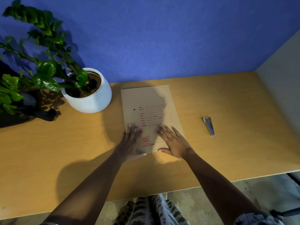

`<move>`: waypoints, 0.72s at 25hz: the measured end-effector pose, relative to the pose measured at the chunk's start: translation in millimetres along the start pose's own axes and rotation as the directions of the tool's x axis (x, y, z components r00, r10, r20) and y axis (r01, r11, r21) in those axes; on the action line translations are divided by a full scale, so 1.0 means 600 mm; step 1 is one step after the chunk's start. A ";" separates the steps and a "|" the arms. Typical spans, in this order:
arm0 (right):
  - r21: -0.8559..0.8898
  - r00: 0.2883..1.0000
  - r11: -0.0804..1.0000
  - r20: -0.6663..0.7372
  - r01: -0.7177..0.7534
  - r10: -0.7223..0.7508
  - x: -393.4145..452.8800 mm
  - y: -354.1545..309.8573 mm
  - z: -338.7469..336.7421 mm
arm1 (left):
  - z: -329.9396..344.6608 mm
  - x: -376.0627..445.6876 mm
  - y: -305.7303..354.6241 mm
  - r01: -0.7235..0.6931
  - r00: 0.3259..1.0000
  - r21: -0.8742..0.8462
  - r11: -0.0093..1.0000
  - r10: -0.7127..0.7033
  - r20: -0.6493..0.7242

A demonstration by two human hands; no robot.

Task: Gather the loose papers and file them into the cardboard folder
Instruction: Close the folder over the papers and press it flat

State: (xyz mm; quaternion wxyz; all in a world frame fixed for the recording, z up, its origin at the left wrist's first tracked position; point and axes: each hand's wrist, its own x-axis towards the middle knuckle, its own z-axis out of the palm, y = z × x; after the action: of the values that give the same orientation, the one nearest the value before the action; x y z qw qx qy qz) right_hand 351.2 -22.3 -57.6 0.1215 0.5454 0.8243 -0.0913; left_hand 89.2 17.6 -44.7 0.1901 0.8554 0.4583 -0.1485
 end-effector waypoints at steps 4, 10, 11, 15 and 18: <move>0.054 0.999 0.998 -0.025 -0.030 0.031 -0.002 -0.006 0.011 | 0.007 0.005 -0.008 -0.006 1.000 0.050 0.999 0.006 -0.007; 0.075 0.999 0.997 -0.017 -0.031 0.032 -0.003 -0.009 0.009 | 0.008 0.009 -0.015 -0.021 1.000 0.086 0.996 0.020 0.007; 0.079 0.999 0.996 -0.020 -0.032 0.034 -0.004 -0.011 0.009 | 0.007 0.009 -0.015 -0.021 1.000 0.082 0.996 0.020 0.010; 0.134 0.998 0.989 -0.021 -0.058 0.061 -0.009 -0.022 0.008 | -0.005 0.005 -0.009 -0.010 1.000 0.078 0.997 0.009 0.017; 0.253 0.993 0.962 -0.044 -0.099 0.113 -0.010 -0.034 -0.004 | -0.014 -0.001 0.004 0.026 0.999 -0.009 1.000 -0.026 0.038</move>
State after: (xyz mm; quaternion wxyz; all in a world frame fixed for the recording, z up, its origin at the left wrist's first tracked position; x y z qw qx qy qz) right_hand 334.2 -34.9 -53.1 0.0324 0.6022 0.7789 -0.1720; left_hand 91.6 19.6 -36.3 0.2010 0.8456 0.4664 -0.1647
